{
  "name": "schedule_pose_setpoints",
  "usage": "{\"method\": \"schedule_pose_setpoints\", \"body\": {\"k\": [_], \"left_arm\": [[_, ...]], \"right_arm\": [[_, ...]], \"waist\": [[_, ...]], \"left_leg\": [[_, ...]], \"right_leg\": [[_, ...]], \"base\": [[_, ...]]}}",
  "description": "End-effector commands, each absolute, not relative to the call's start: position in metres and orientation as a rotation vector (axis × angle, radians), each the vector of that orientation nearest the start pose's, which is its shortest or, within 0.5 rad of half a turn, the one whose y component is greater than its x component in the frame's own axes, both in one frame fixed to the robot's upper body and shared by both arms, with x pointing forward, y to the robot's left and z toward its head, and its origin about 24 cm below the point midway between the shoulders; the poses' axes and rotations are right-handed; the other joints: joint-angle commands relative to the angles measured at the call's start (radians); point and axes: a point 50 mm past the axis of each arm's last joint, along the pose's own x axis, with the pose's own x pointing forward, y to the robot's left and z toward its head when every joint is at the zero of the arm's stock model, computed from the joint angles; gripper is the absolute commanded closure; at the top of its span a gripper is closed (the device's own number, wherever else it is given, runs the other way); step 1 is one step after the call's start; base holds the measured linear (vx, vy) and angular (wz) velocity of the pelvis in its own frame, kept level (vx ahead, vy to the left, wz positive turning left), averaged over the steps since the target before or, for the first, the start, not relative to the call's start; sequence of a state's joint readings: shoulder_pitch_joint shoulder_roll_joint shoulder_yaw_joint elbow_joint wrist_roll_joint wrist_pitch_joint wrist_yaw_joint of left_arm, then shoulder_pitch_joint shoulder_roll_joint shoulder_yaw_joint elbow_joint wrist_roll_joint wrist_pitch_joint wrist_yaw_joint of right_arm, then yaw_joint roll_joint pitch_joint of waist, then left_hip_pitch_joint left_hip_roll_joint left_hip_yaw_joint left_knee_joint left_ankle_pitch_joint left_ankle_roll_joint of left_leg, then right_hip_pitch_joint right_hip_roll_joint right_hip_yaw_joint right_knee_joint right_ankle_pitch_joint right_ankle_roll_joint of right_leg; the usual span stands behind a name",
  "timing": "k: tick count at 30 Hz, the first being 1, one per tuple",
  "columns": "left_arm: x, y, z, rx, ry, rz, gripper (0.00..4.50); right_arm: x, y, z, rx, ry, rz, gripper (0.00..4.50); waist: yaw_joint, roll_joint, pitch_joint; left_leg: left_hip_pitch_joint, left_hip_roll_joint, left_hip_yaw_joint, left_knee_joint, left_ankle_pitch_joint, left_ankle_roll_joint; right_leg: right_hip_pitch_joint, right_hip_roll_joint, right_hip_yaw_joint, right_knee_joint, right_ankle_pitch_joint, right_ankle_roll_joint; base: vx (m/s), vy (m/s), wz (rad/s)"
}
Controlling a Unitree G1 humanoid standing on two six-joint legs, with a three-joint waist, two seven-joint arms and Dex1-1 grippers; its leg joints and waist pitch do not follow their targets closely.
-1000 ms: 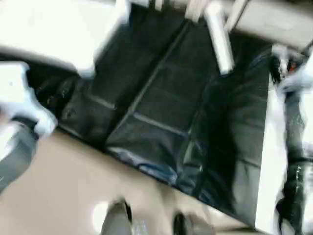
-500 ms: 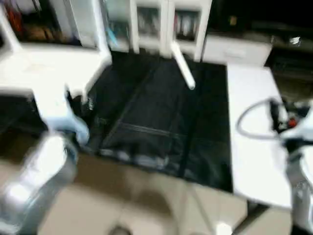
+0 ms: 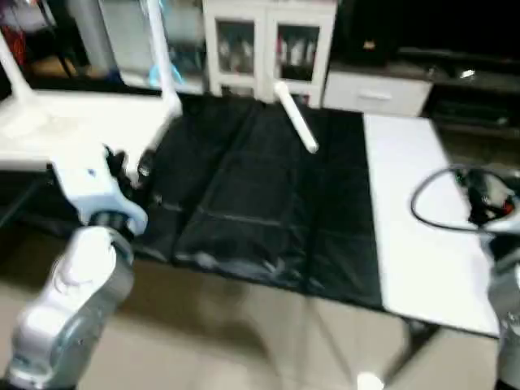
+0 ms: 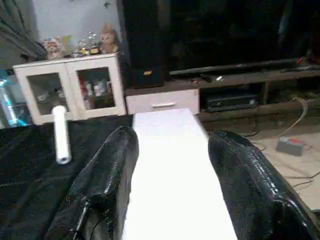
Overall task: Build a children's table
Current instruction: Pick table leg
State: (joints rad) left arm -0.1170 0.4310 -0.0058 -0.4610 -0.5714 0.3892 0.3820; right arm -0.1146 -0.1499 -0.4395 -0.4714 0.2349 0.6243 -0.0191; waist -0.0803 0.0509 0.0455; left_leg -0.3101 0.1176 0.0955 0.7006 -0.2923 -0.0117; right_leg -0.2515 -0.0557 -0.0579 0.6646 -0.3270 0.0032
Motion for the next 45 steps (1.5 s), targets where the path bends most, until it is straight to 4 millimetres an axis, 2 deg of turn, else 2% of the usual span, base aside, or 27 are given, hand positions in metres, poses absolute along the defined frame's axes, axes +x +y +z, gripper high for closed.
{"method": "schedule_pose_setpoints", "body": {"k": [1, 2, 3, 5, 7, 9, 12, 13, 14, 19, 20, 21, 22, 23, 25, 26, 28, 29, 32, 33, 38, 40, 41, 42, 43, 44, 45], "left_arm": [[0.259, 0.192, 0.146, -0.089, -0.103, 0.116, 2.45], [0.260, 0.190, 0.143, -0.059, -0.074, 0.090, 2.45], [0.260, 0.190, 0.142, -0.055, -0.071, 0.087, 2.45], [0.262, 0.190, 0.143, -0.060, -0.080, 0.083, 2.45], [0.263, 0.189, 0.144, -0.054, -0.098, 0.079, 2.45], [0.266, 0.185, 0.143, -0.060, -0.096, 0.073, 2.45], [0.268, 0.190, 0.136, -0.069, -0.068, 0.083, 2.45], [0.268, 0.190, 0.136, -0.069, -0.068, 0.083, 2.45], [0.267, 0.196, 0.136, -0.066, -0.064, 0.108, 2.45], [0.260, 0.197, 0.134, -0.071, -0.068, 0.117, 2.45], [0.261, 0.196, 0.137, -0.075, -0.079, 0.096, 2.45], [0.261, 0.195, 0.136, -0.052, -0.078, 0.086, 2.45], [0.261, 0.195, 0.136, -0.036, -0.076, 0.080, 2.45], [0.263, 0.194, 0.137, -0.047, -0.083, 0.075, 2.45], [0.265, 0.191, 0.138, -0.064, -0.090, 0.060, 2.45], [0.268, 0.187, 0.140, -0.061, -0.098, 0.033, 2.45], [0.274, 0.177, 0.142, -0.056, -0.108, -0.015, 2.45], [0.275, 0.174, 0.139, -0.062, -0.098, -0.031, 2.45], [0.276, 0.173, 0.138, -0.069, -0.085, -0.043, 2.45], [0.276, 0.174, 0.139, -0.070, -0.085, -0.043, 2.45], [0.279, 0.183, 0.135, -0.072, -0.081, 0.013, 2.45], [0.278, 0.180, 0.136, -0.098, -0.083, 0.008, 2.45], [0.278, 0.178, 0.136, -0.098, -0.088, -0.004, 2.45], [0.278, 0.178, 0.135, -0.096, -0.090, -0.009, 2.45], [0.277, 0.179, 0.134, -0.094, -0.084, 0.000, 2.45], [0.277, 0.180, 0.132, -0.093, -0.080, 0.007, 2.45], [0.277, 0.180, 0.131, -0.095, -0.077, 0.010, 2.45]], "right_arm": [[0.243, -0.249, 0.140, 0.091, -0.042, -0.295, 2.00], [0.242, -0.252, 0.137, 0.073, -0.028, -0.299, 2.00], [0.242, -0.252, 0.137, 0.071, -0.026, -0.299, 2.00], [0.241, -0.255, 0.138, 0.086, -0.031, -0.304, 2.00], [0.240, -0.257, 0.139, 0.097, -0.036, -0.312, 2.00], [0.241, -0.258, 0.140, 0.098, -0.038, -0.313, 2.00], [0.250, -0.247, 0.144, 0.090, -0.046, -0.254, 2.00], [0.250, -0.247, 0.144, 0.090, -0.046, -0.254, 2.00], [0.254, -0.240, 0.147, 0.092, -0.059, -0.224, 2.00], [0.259, -0.228, 0.136, 0.137, -0.029, -0.157, 2.00], [0.261, -0.224, 0.137, 0.141, -0.029, -0.133, 2.00], [0.261, -0.224, 0.136, 0.135, -0.027, -0.138, 2.00], [0.261, -0.224, 0.136, 0.130, -0.025, -0.143, 2.00], [0.261, -0.225, 0.135, 0.113, -0.021, -0.144, 2.00], [0.260, -0.226, 0.136, 0.103, -0.022, -0.148, 2.00], [0.258, -0.228, 0.136, 0.099, -0.020, -0.158, 2.00], [0.255, -0.234, 0.136, 0.084, -0.015, -0.182, 2.00], [0.251, -0.236, 0.133, 0.081, -0.001, -0.197, 2.00], [0.247, -0.237, 0.130, 0.078, 0.017, -0.220, 2.00], [0.247, -0.236, 0.129, 0.074, 0.021, -0.217, 2.00], [0.260, -0.226, 0.126, 0.053, 0.032, -0.170, 2.00], [0.263, -0.224, 0.129, 0.051, 0.027, -0.138, 2.00], [0.265, -0.224, 0.131, 0.037, 0.022, -0.134, 2.00], [0.266, -0.223, 0.132, 0.037, 0.019, -0.131, 2.00], [0.268, -0.223, 0.132, 0.038, 0.019, -0.128, 2.00], [0.269, -0.223, 0.132, 0.041, 0.019, -0.126, 2.00], [0.271, -0.221, 0.132, 0.041, 0.018, -0.116, 2.00]], "waist": [[-0.021, -0.005, -0.035], [-0.016, -0.005, -0.059], [0.005, 0.001, -0.082], [0.025, -0.013, -0.106], [0.039, -0.024, -0.095], [0.055, -0.029, -0.071], [0.057, -0.026, -0.055], [0.056, -0.028, -0.053], [0.055, -0.049, -0.049], [0.060, -0.046, -0.040], [0.063, -0.058, -0.042], [0.066, -0.041, -0.042], [0.064, -0.046, -0.041], [0.068, -0.027, -0.042], [0.067, -0.038, -0.044], [0.071, -0.029, -0.046], [0.070, -0.031, -0.043], [0.066, -0.025, -0.040], [0.052, -0.028, -0.032], [0.047, -0.030, -0.034], [0.025, -0.026, -0.059], [0.020, -0.028, -0.065], [0.043, -0.065, -0.067], [0.048, -0.043, -0.069], [0.045, -0.038, -0.079], [0.028, -0.016, -0.087], [-0.023, 0.002, -0.086]], "left_leg": [[0.039, 0.133, -0.107, -0.155, -0.223, 0.006], [0.030, 0.116, -0.096, -0.119, 0.045, 0.070], [0.001, 0.083, -0.074, -0.075, 0.431, 0.087], [-0.014, 0.054, -0.065, -0.052, 0.794, 0.065], [-0.037, 0.046, -0.050, -0.063, 0.739, 0.049], [-0.054, 0.059, -0.029, -0.100, 0.301, -0.016], [-0.034, 0.073, -0.024, -0.132, -0.002, -0.080], [-0.037, 0.072, -0.022, -0.135, -0.016, -0.080], [-0.040, 0.074, -0.016, -0.139, -0.038, -0.070], [-0.034, 0.085, -0.001, -0.153, -0.123, -0.068], [-0.035, 0.088, -0.001, -0.156, -0.124, -0.070], [-0.030, 0.087, -0.001, -0.155, -0.119, -0.077], [-0.032, 0.086, 0.002, -0.155, -0.122, -0.081], [-0.034, 0.086, -0.001, -0.157, -0.127, -0.092], [-0.034, 0.086, 0.002, -0.156, -0.127, -0.101], [-0.031, 0.085, 0.003, -0.155, -0.134, -0.101], [-0.016, 0.085, 0.006, -0.161, -0.257, -0.102], [-0.013, 0.079, 0.013, -0.164, -0.336, -0.073], [0.011, 0.072, 0.027, -0.164, -0.410, -0.044], [0.010, 0.071, 0.027, -0.168, -0.393, -0.030], [-0.013, 0.059, 0.031, -0.167, -0.160, 0.047], [-0.005, 0.057, 0.030, -0.164, -0.073, 0.092], [-0.108, 0.010, 0.014, -0.128, 0.026, 0.231], [-0.124, 0.003, 0.019, -0.090, 0.100, 0.327], [-0.127, 0.000, 0.010, -0.082, 0.139, 0.357], [-0.069, 0.000, -0.026, -0.102, 0.248, 0.412], [0.116, 0.039, -0.176, -0.131, 0.310, 0.590]], "right_leg": [[-0.062, -0.035, 0.031, -0.045, -0.044, -0.128], [-0.061, -0.066, 0.039, -0.043, 0.183, -0.118], [-0.055, -0.079, 0.055, -0.038, 0.468, -0.092], [-0.039, -0.059, 0.069, -0.013, 0.749, -0.042], [-0.038, -0.062, 0.071, -0.028, 0.756, -0.016], [-0.024, -0.081, 0.074, -0.058, 0.550, -0.041], [-0.028, -0.078, 0.071, -0.085, 0.201, -0.101], [-0.028, -0.078, 0.073, -0.086, 0.176, -0.109], [-0.032, -0.077, 0.075, -0.094, 0.115, -0.118], [-0.053, -0.082, 0.079, -0.108, -0.095, -0.132], [-0.054, -0.082, 0.077, -0.104, -0.093, -0.130], [-0.063, -0.080, 0.077, -0.102, -0.077, -0.135], [-0.063, -0.077, 0.076, -0.104, -0.068, -0.134], [-0.062, -0.078, 0.076, -0.099, -0.052, -0.132], [-0.061, -0.074, 0.076, -0.100, -0.014, -0.129], [-0.058, -0.075, 0.077, -0.097, -0.008, -0.130], [-0.053, -0.070, 0.073, -0.112, -0.139, -0.126], [-0.033, -0.065, 0.067, -0.130, -0.295, -0.135], [-0.027, -0.055, 0.056, -0.166, -0.447, -0.143], [-0.011, -0.055, 0.054, -0.171, -0.451, -0.145], [0.042, -0.045, 0.048, -0.168, -0.232, -0.168], [0.047, -0.037, 0.040, -0.162, -0.131, -0.177], [0.113, -0.054, 0.012, -0.190, -0.048, -0.127], [0.130, -0.119, 0.007, -0.214, -0.052, -0.050], [0.134, -0.105, -0.007, -0.208, -0.041, -0.025], [0.112, -0.038, -0.061, -0.175, 0.029, 0.019], [-0.045, 0.052, -0.103, -0.043, -0.082, 0.075]], "base": [[0.107, 0.048, 0.11], [0.107, 0.048, 0.11], [0.088, 0.024, 0.05], [0.073, 0.003, -0.03], [0.000, 0.000, 0.00], [0.000, 0.000, 0.00], [-0.058, -0.019, 0.00], [-0.077, -0.018, 0.00], [-0.077, -0.018, 0.00], [-0.054, -0.026, 0.00], [0.000, 0.000, 0.00], [0.000, 0.000, 0.00], [0.000, 0.000, 0.00], [0.000, 0.000, 0.00], [0.000, 0.000, 0.00], [0.000, 0.000, 0.00], [0.000, 0.000, 0.00], [0.000, 0.000, 0.00], [0.000, 0.000, 0.00], [0.070, 0.007, -0.03], [0.090, 0.011, -0.01], [0.111, 0.020, 0.09], [0.111, 0.023, 0.12], [0.132, 0.037, 0.42], [0.169, 0.034, 0.66], [0.169, 0.034, 0.66], [0.216, -0.015, 0.60]]}}
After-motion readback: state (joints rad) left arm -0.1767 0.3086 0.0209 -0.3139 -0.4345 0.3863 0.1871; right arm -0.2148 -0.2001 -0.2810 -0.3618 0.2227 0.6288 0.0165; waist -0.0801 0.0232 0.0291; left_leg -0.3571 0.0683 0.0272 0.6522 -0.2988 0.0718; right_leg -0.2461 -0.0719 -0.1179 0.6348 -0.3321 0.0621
